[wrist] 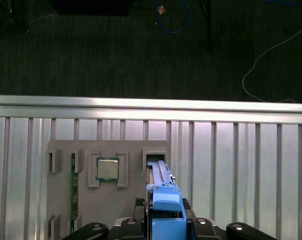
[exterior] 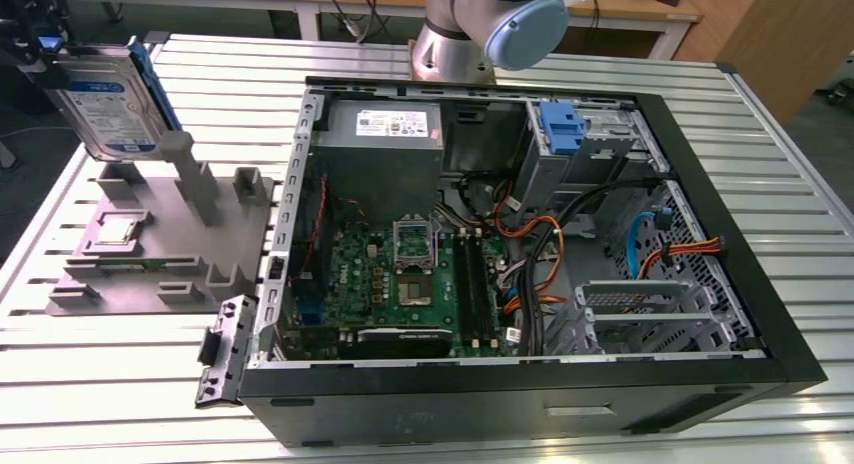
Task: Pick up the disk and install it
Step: 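Pick up the disk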
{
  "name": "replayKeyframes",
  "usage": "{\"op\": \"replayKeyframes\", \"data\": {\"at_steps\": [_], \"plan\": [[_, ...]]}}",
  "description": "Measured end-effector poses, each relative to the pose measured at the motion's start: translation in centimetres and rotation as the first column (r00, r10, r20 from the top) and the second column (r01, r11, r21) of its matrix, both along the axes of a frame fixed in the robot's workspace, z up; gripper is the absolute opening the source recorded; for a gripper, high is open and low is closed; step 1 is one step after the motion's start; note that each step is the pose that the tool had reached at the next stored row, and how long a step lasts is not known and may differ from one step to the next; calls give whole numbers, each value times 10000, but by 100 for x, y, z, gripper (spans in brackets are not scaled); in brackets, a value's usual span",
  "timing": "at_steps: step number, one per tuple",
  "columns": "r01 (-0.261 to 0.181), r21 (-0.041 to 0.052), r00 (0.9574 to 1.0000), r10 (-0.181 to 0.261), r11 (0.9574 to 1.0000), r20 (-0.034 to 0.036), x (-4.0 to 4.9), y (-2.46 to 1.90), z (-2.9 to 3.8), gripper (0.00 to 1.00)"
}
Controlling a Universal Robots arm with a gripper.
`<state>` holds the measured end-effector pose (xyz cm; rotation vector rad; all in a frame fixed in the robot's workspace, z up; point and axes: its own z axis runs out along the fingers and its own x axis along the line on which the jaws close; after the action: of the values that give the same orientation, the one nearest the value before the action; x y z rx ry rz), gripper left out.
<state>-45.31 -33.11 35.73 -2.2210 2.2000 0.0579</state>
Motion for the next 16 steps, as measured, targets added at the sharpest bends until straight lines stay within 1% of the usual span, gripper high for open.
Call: {"op": "replayKeyframes", "data": {"at_steps": [10,16], "plan": [[0,1,10000,0,10000,2,0,0,72,36],[0,-1,10000,0,10000,0,0,0,96,36]]}}
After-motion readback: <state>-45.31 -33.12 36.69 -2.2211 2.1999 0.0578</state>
